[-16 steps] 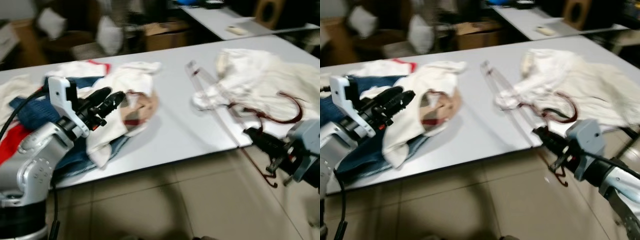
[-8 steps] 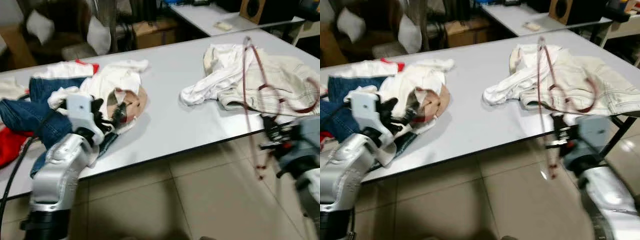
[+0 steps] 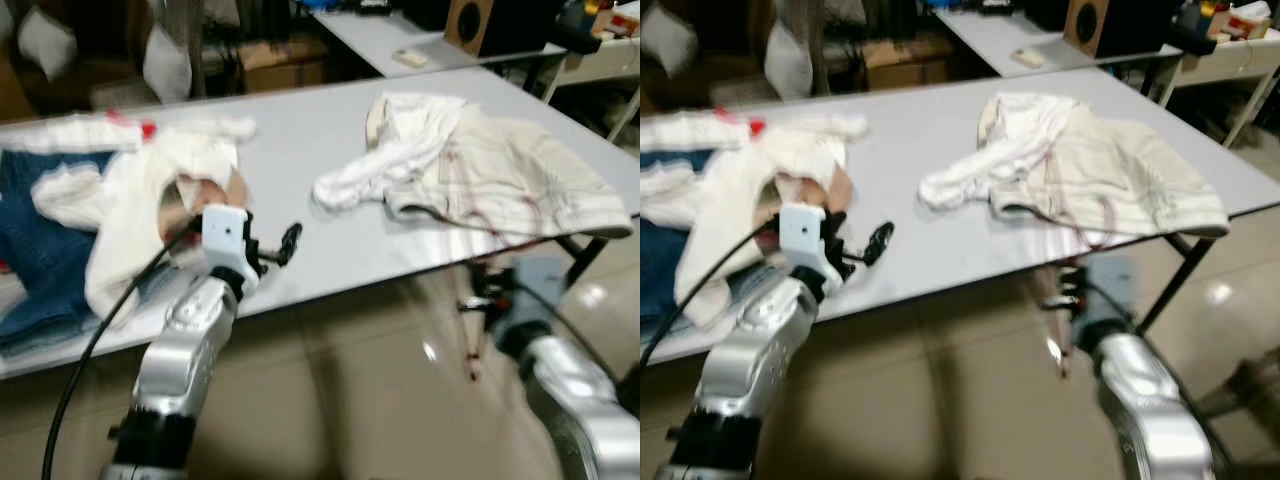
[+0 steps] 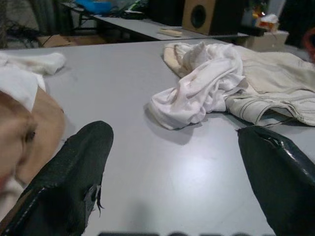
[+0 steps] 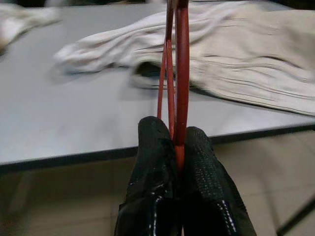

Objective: Hang hanger

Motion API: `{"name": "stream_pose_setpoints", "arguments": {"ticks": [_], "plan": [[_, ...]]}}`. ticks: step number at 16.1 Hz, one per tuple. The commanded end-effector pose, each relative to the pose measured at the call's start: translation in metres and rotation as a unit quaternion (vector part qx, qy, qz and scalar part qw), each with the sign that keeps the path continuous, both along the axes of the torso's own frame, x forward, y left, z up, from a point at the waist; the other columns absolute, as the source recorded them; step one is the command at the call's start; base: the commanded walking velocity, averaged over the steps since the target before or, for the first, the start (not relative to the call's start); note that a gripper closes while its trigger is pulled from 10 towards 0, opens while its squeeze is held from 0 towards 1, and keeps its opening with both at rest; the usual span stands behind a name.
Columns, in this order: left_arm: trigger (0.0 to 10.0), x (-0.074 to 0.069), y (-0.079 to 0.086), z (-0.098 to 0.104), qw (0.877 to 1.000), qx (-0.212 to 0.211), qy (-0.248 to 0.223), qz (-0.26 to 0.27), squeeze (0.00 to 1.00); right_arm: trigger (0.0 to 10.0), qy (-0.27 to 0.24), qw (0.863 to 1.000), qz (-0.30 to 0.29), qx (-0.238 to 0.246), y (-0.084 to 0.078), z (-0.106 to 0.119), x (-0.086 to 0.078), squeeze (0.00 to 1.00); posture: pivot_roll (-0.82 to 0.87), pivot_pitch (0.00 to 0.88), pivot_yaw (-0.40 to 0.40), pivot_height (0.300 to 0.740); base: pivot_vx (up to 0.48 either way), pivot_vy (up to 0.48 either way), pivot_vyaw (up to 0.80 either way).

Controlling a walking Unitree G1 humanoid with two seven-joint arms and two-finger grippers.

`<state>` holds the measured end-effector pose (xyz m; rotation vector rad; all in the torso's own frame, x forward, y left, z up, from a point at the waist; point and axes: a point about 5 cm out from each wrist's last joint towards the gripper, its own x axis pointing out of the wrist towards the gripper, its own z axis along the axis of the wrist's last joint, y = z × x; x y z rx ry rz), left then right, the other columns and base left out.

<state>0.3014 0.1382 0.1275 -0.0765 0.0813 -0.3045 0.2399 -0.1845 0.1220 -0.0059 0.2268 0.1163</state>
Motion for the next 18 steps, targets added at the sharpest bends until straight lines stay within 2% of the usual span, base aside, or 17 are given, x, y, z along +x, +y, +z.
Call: {"name": "stream_pose_setpoints", "arguments": {"ticks": [1, 3, 6, 10, 11, 12, 14, 15, 16, 18], "plan": [[10.0, 0.002, 0.002, -0.001, 1.000, 0.015, -0.001, 0.014, 0.59, 10.0, -0.017, 1.000, -0.006, 0.010, 0.003, 0.005, 0.007, 0.00, -0.10, 0.000, 0.015, 0.740, 0.000, -0.480, 0.00], [10.0, 0.003, 0.003, -0.001, 1.000, 0.024, -0.010, 0.017, 0.59, 10.0, -0.030, 0.999, -0.021, 0.034, 0.008, 0.006, 0.013, 0.00, -0.10, 0.000, 0.019, 0.740, 0.000, -0.480, 0.00], [10.0, 0.004, 0.006, -0.004, 0.999, 0.028, -0.013, 0.021, 0.59, 10.0, -0.042, 0.999, -0.015, 0.015, 0.010, 0.005, 0.013, 0.00, -0.10, 0.000, 0.030, 0.740, 0.000, -0.480, 0.00], [10.0, 0.003, 0.008, -0.005, 0.999, 0.036, -0.018, 0.024, 0.59, 10.0, -0.061, 0.998, -0.030, -0.012, 0.000, 0.012, 0.013, 0.00, -0.11, 0.000, 0.036, 0.740, 0.000, -0.480, 0.00], [10.0, 0.003, 0.007, -0.005, 0.999, 0.035, -0.017, 0.021, 0.51, 10.0, -0.065, 0.997, -0.021, -0.021, -0.001, 0.014, 0.012, 0.00, -0.11, 0.000, 0.034, 0.740, 0.000, 0.000, 0.00], [10.0, 0.002, 0.006, -0.005, 0.999, 0.044, -0.013, 0.018, 0.25, 10.0, -0.066, 0.997, -0.011, -0.034, -0.002, 0.015, 0.010, 0.00, -0.11, 0.000, 0.033, 0.740, 0.000, 0.000, 0.00], [10.0, -0.002, 0.007, -0.005, 0.999, 0.044, -0.019, 0.011, 0.15, 10.0, -0.059, 0.998, 0.004, -0.026, -0.001, 0.013, 0.005, 0.00, -0.12, 0.000, 0.027, 0.740, 0.000, 0.000, 0.00], [10.0, -0.006, 0.008, -0.009, 0.999, 0.047, -0.011, 0.007, 0.15, 10.0, -0.051, 0.998, -0.001, -0.023, -0.001, 0.010, 0.003, 0.00, -0.12, 0.000, 0.027, 0.740, 0.000, 0.000, 0.00], [10.0, -0.008, 0.009, -0.012, 0.999, 0.035, 0.000, 0.004, 0.00, 10.0, -0.045, 0.999, -0.009, -0.014, -0.002, 0.008, 0.001, 0.00, -0.12, 0.000, 0.023, 0.740, 0.000, 0.000, -0.42], [10.0, -0.011, 0.009, -0.012, 1.000, 0.028, -0.001, -0.007, 0.00, 10.0, -0.045, 0.999, -0.028, 0.011, -0.006, 0.009, 0.000, 0.00, -0.12, 0.000, 0.026, 0.740, 0.000, 0.000, -0.69]]}}
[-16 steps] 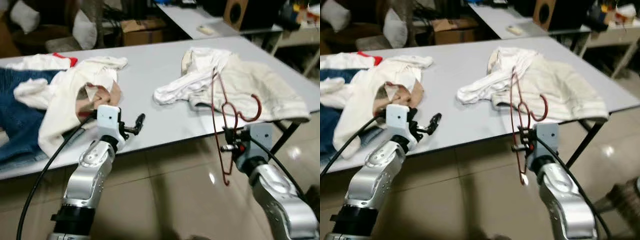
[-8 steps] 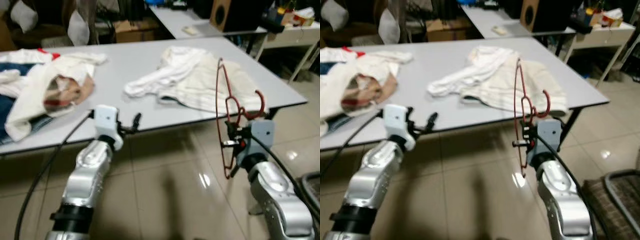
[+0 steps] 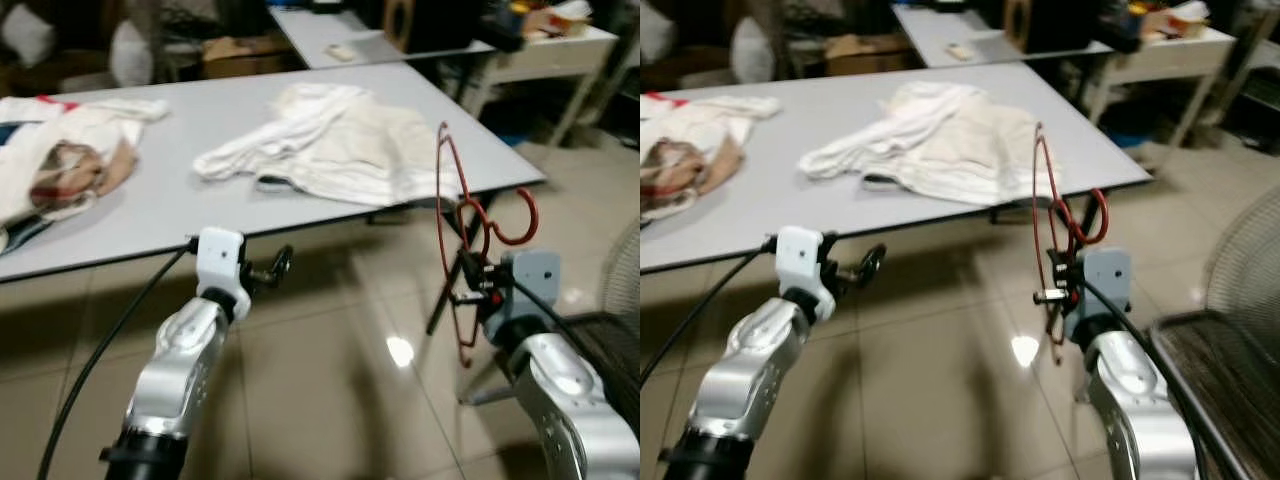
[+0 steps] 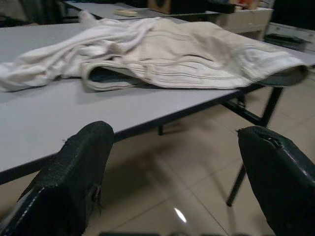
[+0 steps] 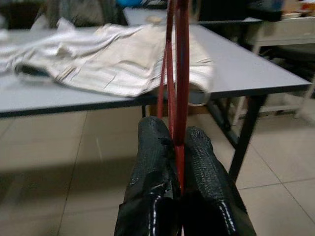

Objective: Hang hanger

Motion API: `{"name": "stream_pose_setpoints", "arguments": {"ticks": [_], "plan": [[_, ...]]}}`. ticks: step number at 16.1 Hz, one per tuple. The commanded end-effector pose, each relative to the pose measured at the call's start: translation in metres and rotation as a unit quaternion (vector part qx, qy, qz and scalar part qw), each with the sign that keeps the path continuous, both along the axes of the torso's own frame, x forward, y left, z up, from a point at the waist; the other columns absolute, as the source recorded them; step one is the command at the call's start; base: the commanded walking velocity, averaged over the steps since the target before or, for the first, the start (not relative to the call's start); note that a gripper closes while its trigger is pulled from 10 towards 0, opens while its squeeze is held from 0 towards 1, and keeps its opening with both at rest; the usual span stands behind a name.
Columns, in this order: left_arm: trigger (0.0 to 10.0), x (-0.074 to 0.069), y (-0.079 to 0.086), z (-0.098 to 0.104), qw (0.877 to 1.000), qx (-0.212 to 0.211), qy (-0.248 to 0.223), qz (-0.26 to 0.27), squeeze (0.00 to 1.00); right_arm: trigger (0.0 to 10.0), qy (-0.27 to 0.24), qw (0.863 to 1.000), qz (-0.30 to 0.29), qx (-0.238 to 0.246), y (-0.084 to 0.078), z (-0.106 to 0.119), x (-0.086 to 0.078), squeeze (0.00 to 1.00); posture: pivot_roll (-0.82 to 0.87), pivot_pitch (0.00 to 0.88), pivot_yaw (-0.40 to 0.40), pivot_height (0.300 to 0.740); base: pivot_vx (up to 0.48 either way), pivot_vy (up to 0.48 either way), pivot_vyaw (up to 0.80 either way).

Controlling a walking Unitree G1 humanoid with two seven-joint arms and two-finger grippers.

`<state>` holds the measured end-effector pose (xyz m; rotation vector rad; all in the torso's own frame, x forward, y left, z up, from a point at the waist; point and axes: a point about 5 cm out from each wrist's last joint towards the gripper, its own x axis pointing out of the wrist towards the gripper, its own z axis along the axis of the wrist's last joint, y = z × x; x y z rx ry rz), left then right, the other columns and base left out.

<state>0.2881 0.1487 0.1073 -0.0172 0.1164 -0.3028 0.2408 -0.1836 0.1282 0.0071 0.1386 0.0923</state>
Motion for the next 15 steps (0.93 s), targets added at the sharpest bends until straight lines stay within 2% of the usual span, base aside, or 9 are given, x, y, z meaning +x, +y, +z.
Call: {"name": "stream_pose_setpoints", "arguments": {"ticks": [1, 3, 7, 9, 12, 15], "plan": [[10.0, 0.0044, -0.0020, 0.0121, 1.000, -0.004, -0.027, -0.015, 0.00, 10.0, -0.001, 1.000, -0.013, 0.001, -0.0065, 0.0016, -0.0023, 0.00, -0.12, 0.000, 0.031, 0.740, 0.000, 0.000, -0.80], [10.0, 0.0066, -0.0016, 0.0148, 0.999, -0.004, -0.028, -0.015, 0.00, 10.0, 0.002, 1.000, -0.012, 0.002, -0.0062, 0.0005, -0.0030, 0.00, -0.12, 0.000, 0.029, 0.740, 0.000, 0.000, -0.77], [10.0, 0.0098, 0.0005, 0.0175, 0.999, -0.008, -0.029, -0.012, 0.00, 10.0, 0.001, 1.000, 0.002, -0.024, -0.0040, 0.0015, -0.0026, 0.00, -0.13, 0.000, 0.027, 0.740, 0.000, 0.000, 0.00], [10.0, 0.0094, 0.0014, 0.0144, 1.000, 0.005, -0.025, -0.010, 0.00, 10.0, -0.001, 0.999, 0.017, -0.045, -0.0032, 0.0021, -0.0012, 0.00, -0.11, 0.000, 0.011, 0.740, 0.000, 0.000, 0.00], [10.0, 0.0097, 0.0061, 0.0162, 0.999, 0.015, -0.026, -0.012, 0.00, 10.0, 0.001, 0.998, 0.034, -0.046, 0.0015, 0.0016, 0.0013, 0.00, -0.11, 0.000, 0.012, 0.740, 0.285, 0.000, 0.00], [10.0, 0.0125, 0.0055, 0.0177, 0.999, 0.017, -0.030, -0.017, 0.00, 10.0, 0.000, 0.998, 0.044, -0.050, 0.0002, 0.0025, 0.0021, 0.00, -0.12, 0.000, 0.021, 0.740, 0.344, 0.000, -0.71]]}}
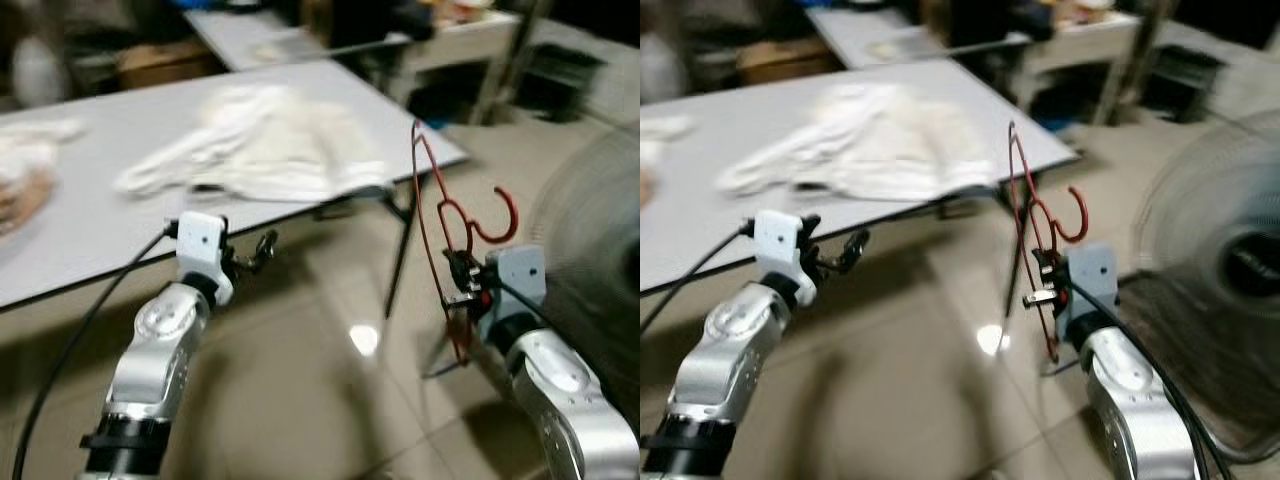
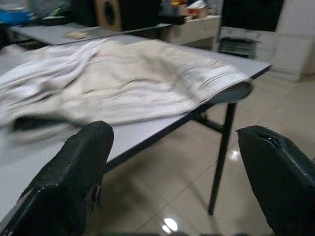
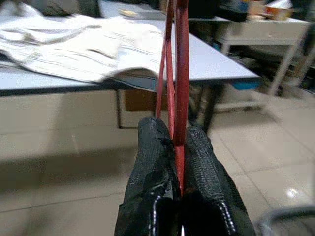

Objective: Hang hanger

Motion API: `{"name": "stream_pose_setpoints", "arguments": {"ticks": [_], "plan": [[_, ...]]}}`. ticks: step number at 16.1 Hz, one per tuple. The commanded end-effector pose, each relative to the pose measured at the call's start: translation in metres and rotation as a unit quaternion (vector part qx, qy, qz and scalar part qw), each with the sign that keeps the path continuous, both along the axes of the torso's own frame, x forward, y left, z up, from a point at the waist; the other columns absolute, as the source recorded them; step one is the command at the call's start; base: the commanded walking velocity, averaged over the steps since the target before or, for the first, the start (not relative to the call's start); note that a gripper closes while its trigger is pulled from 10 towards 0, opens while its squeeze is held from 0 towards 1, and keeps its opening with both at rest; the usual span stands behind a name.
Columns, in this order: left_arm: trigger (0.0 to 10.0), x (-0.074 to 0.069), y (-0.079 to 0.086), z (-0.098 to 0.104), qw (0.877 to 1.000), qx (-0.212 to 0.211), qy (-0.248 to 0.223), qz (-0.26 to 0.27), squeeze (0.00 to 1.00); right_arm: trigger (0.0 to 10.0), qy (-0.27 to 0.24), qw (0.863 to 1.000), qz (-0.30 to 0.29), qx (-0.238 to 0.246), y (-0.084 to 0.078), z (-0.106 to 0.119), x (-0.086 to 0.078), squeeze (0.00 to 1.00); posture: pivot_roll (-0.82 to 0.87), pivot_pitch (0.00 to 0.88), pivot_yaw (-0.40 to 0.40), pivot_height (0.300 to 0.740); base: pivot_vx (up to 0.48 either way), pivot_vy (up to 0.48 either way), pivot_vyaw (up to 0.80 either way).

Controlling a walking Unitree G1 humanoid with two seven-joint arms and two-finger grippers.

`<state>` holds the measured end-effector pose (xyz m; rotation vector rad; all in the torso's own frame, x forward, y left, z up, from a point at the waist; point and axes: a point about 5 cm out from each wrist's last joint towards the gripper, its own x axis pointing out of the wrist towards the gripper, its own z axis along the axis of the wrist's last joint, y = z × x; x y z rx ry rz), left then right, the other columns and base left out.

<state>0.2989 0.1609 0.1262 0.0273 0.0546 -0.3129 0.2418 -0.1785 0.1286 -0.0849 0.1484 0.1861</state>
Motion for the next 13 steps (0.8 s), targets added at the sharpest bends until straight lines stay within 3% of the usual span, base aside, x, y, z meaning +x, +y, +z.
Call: {"name": "stream_pose_setpoints", "arguments": {"ticks": [1, 5, 13], "plan": [[10.0, 0.002, -0.007, -0.001, 1.000, 0.000, 0.004, -0.013, 0.00, 10.0, -0.007, 1.000, -0.010, -0.008, -0.006, 0.003, 0.002, 0.00, -0.12, 0.000, 0.023, 0.740, 0.368, 0.000, 0.00], [10.0, 0.001, -0.010, -0.005, 1.000, 0.002, 0.007, -0.022, 0.00, 10.0, -0.015, 0.999, -0.010, -0.039, -0.003, 0.002, -0.001, 0.00, -0.13, 0.000, 0.029, 0.740, 0.391, 0.000, 0.00], [10.0, -0.002, -0.006, -0.009, 1.000, 0.017, 0.011, -0.019, 0.00, 10.0, -0.008, 0.999, 0.029, -0.016, 0.004, 0.002, -0.005, 0.00, -0.13, 0.000, 0.024, 0.740, 0.384, 0.000, 0.00]]}}
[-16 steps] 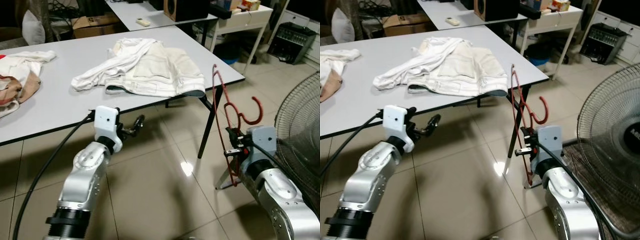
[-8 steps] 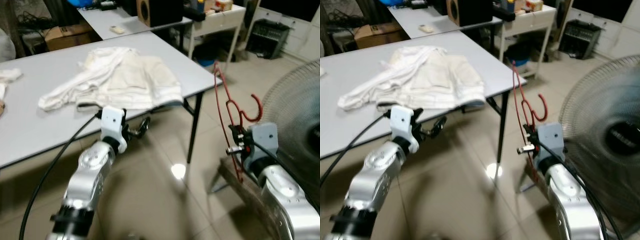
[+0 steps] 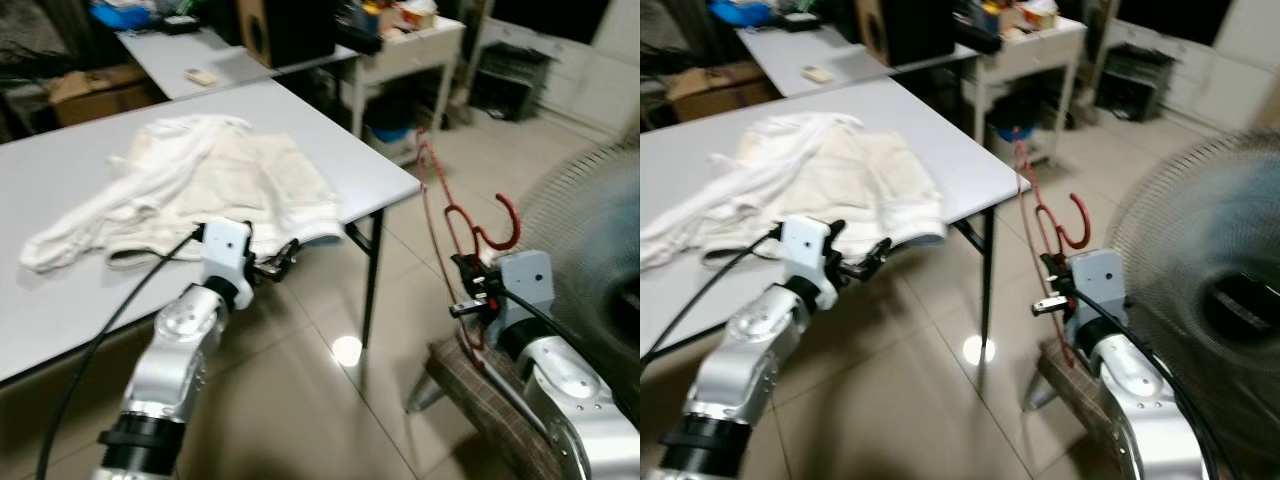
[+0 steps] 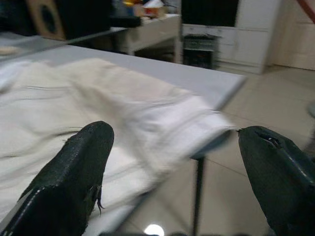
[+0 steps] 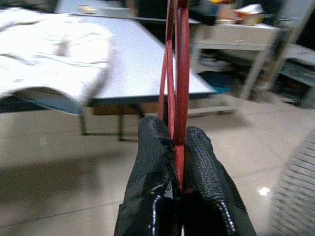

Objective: Hang hanger

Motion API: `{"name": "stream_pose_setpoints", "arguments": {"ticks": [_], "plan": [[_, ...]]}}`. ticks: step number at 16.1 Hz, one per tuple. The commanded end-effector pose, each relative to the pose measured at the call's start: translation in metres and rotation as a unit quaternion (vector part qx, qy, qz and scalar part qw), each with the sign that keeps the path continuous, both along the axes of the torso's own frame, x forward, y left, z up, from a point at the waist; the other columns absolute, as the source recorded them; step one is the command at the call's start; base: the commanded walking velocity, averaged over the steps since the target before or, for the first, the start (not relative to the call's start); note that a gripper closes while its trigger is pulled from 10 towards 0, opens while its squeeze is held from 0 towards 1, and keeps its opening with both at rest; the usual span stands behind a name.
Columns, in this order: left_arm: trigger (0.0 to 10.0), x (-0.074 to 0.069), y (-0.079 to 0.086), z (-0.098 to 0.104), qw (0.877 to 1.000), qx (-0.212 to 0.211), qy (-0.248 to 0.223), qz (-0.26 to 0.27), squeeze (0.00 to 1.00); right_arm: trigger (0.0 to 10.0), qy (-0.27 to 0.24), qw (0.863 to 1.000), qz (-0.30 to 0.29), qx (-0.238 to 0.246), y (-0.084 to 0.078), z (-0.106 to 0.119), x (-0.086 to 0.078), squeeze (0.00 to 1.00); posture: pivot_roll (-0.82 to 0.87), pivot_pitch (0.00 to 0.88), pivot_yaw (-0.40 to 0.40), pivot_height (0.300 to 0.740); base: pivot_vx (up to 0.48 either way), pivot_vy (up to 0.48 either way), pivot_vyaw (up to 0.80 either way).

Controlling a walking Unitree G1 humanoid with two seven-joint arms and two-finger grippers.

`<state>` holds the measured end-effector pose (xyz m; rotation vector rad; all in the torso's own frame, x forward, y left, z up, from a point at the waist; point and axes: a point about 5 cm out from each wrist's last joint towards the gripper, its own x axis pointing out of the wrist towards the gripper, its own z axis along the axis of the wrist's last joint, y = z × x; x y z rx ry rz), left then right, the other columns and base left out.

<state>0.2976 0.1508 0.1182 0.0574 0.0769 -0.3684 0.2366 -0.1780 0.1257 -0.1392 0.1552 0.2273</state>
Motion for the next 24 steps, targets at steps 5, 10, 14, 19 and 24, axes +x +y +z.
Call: {"name": "stream_pose_setpoints", "arguments": {"ticks": [5, 10, 14, 19, 24], "plan": [[10.0, 0.001, 0.000, -0.004, 0.999, 0.031, 0.005, -0.019, 0.00, 10.0, -0.008, 1.000, 0.021, -0.001, 0.007, 0.003, -0.002, 0.00, -0.14, 0.000, 0.047, 0.740, 0.361, 0.000, 0.00], [10.0, -0.001, -0.013, -0.020, 0.982, 0.146, 0.025, -0.115, 0.00, 10.0, -0.011, 1.000, 0.008, -0.010, 0.002, 0.004, -0.004, 0.00, -0.15, 0.000, 0.076, 0.740, 0.131, 0.000, 0.00], [10.0, -0.004, -0.024, -0.023, 0.971, 0.161, 0.028, -0.172, 0.00, 10.0, -0.012, 1.000, -0.005, -0.007, -0.001, 0.004, -0.005, 0.00, -0.16, 0.000, 0.087, 0.740, 0.000, 0.000, 0.00], [10.0, 0.009, -0.022, -0.034, 0.956, 0.242, 0.033, -0.166, 0.00, 10.0, -0.013, 1.000, -0.018, -0.002, -0.002, 0.004, -0.002, 0.00, -0.15, 0.000, 0.097, 0.740, 0.000, 0.000, 0.00], [10.0, 0.024, -0.032, -0.043, 0.966, 0.230, 0.030, -0.113, 0.00, 10.0, -0.017, 1.000, -0.021, 0.005, 0.003, 0.003, -0.001, 0.00, -0.17, 0.000, 0.117, 0.740, 0.000, 0.000, 0.00]]}}
